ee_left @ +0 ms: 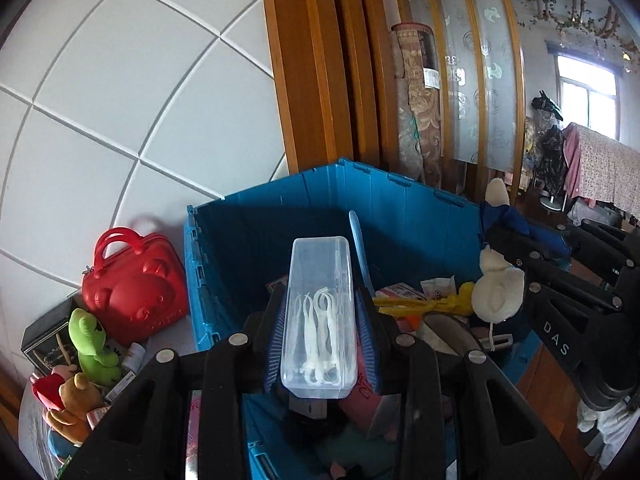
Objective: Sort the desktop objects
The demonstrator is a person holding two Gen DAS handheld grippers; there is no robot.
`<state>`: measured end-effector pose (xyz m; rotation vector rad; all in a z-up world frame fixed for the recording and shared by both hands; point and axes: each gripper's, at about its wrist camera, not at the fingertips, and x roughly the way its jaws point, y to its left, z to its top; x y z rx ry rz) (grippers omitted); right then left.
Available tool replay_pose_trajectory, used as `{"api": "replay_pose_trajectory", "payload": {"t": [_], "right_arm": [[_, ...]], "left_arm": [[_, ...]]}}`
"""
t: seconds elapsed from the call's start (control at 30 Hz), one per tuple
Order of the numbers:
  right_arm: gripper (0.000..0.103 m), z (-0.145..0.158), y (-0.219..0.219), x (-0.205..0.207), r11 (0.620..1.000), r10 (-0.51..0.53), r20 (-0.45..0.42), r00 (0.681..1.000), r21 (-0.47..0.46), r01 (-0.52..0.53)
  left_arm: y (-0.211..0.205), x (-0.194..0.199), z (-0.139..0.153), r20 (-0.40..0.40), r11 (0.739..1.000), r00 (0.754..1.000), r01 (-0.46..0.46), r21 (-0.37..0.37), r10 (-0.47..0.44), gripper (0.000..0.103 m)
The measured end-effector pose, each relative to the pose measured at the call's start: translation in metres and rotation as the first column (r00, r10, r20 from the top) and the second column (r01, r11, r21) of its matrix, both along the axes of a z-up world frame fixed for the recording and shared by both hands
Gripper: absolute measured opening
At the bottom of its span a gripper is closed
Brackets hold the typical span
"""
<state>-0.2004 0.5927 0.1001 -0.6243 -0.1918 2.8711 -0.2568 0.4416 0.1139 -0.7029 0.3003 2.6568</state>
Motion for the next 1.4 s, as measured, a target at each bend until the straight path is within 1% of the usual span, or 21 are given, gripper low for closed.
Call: {"api": "replay_pose_trajectory", "payload": {"t": [0.07, 0.17, 0.33, 0.53, 0.57, 0.6, 0.63, 0.67, 0.7, 0.73, 0.77, 0.8, 0.83, 0.87, 0.93, 0.97, 1.13, 1.27, 1.33, 1.37, 1.4], "right_arm": [[0.016, -0.007, 0.004, -0.006, 1.000, -0.008, 0.026, 1.000, 0.008, 0.008], [0.016, -0.017, 0.008, -0.013, 1.000, -0.019, 0.062, 0.998, 0.018, 0.018], [0.016, -0.024, 0.016, -0.028, 0.999, -0.026, 0.112, 0.993, 0.032, 0.022], [0.019, -0.030, 0.020, -0.034, 0.999, -0.042, 0.140, 0.989, 0.013, 0.040], [0.019, -0.030, 0.021, -0.034, 0.999, -0.047, 0.143, 0.989, 0.016, 0.045], [0.020, -0.032, 0.021, -0.035, 0.999, -0.050, 0.148, 0.988, 0.019, 0.048], [0.024, -0.032, 0.021, -0.035, 0.999, -0.053, 0.150, 0.987, 0.019, 0.051], [0.028, -0.032, 0.022, -0.035, 0.998, -0.058, 0.148, 0.987, 0.018, 0.056], [0.031, -0.032, 0.023, -0.035, 0.998, -0.068, 0.147, 0.987, 0.022, 0.065], [0.042, -0.032, 0.024, -0.035, 0.997, -0.075, 0.144, 0.987, 0.022, 0.072], [0.063, -0.030, 0.024, -0.034, 0.997, -0.074, 0.139, 0.987, 0.017, 0.072], [0.073, -0.030, 0.025, -0.032, 0.997, -0.072, 0.134, 0.988, 0.010, 0.071], [0.089, -0.028, 0.024, -0.030, 0.997, -0.076, 0.127, 0.989, 0.012, 0.075], [0.093, -0.027, 0.023, -0.028, 0.997, -0.080, 0.119, 0.990, 0.019, 0.078], [0.096, -0.025, 0.022, -0.025, 0.997, -0.073, 0.115, 0.991, 0.019, 0.071], [0.102, -0.024, 0.022, -0.024, 0.998, -0.070, 0.117, 0.991, 0.016, 0.068], [0.103, -0.023, 0.022, -0.017, 0.998, -0.049, 0.145, 0.988, -0.029, 0.053], [0.103, -0.021, 0.022, -0.014, 0.995, -0.021, 0.181, 0.983, -0.088, 0.038], [0.103, -0.019, 0.019, -0.011, 0.995, -0.031, 0.179, 0.983, -0.083, 0.046], [0.103, -0.017, 0.017, -0.009, 0.996, -0.034, 0.173, 0.984, -0.076, 0.048], [0.103, -0.016, 0.015, -0.008, 0.996, -0.035, 0.170, 0.985, -0.070, 0.047]], "left_arm": [[0.007, -0.004, -0.004, 0.031, 1.000, 1.000, -0.002, -0.005, 0.002, 0.033], [0.016, -0.008, -0.007, 0.050, 1.000, 0.999, 0.000, -0.008, 0.001, 0.033], [0.023, -0.009, -0.006, 0.052, 1.000, 0.999, 0.004, -0.007, -0.004, 0.033], [0.028, -0.014, -0.008, 0.064, 1.000, 0.998, 0.006, -0.007, -0.006, 0.033], [0.029, -0.014, -0.008, 0.067, 1.000, 0.998, 0.003, -0.009, -0.002, 0.035], [0.029, -0.014, -0.008, 0.063, 1.000, 0.998, -0.003, -0.015, 0.004, 0.045], [0.028, -0.012, -0.008, 0.054, 1.000, 0.999, -0.006, -0.017, 0.007, 0.051], [0.027, -0.011, -0.008, 0.045, 1.000, 0.999, -0.008, -0.013, 0.009, 0.065], [0.026, -0.008, -0.006, 0.032, 1.000, 0.999, -0.009, -0.010, 0.010, 0.076], [0.024, -0.007, -0.006, 0.020, 1.000, 1.000, -0.014, -0.009, 0.014, 0.078], [0.023, -0.005, -0.004, 0.009, 1.000, 1.000, -0.018, -0.006, 0.018, 0.079], [0.021, -0.004, -0.003, 0.004, 1.000, 1.000, -0.019, 0.000, 0.019, 0.079], [0.019, -0.003, -0.001, 0.004, 1.000, 1.000, -0.025, 0.005, 0.025, 0.079], [0.017, -0.003, 0.001, 0.005, 1.000, 1.000, -0.028, 0.011, 0.028, 0.079], [0.011, -0.003, 0.002, 0.010, 0.999, 1.000, -0.029, 0.029, 0.028, 0.079], [0.009, -0.003, 0.003, 0.011, 0.999, 0.999, -0.036, 0.034, 0.035, 0.079], [-0.001, 0.003, 0.008, -0.010, 0.997, 0.999, -0.030, 0.068, 0.031, 0.080], [-0.013, 0.013, 0.015, -0.046, 0.991, 0.998, -0.035, 0.132, 0.042, 0.080], [-0.017, 0.016, 0.017, -0.089, 0.985, 0.993, -0.063, 0.158, 0.078, 0.094], [-0.016, 0.014, 0.015, -0.089, 0.984, 0.991, -0.085, 0.155, 0.099, 0.103], [-0.015, 0.010, 0.014, -0.072, 0.984, 0.992, -0.092, 0.150, 0.103, 0.103]]}}
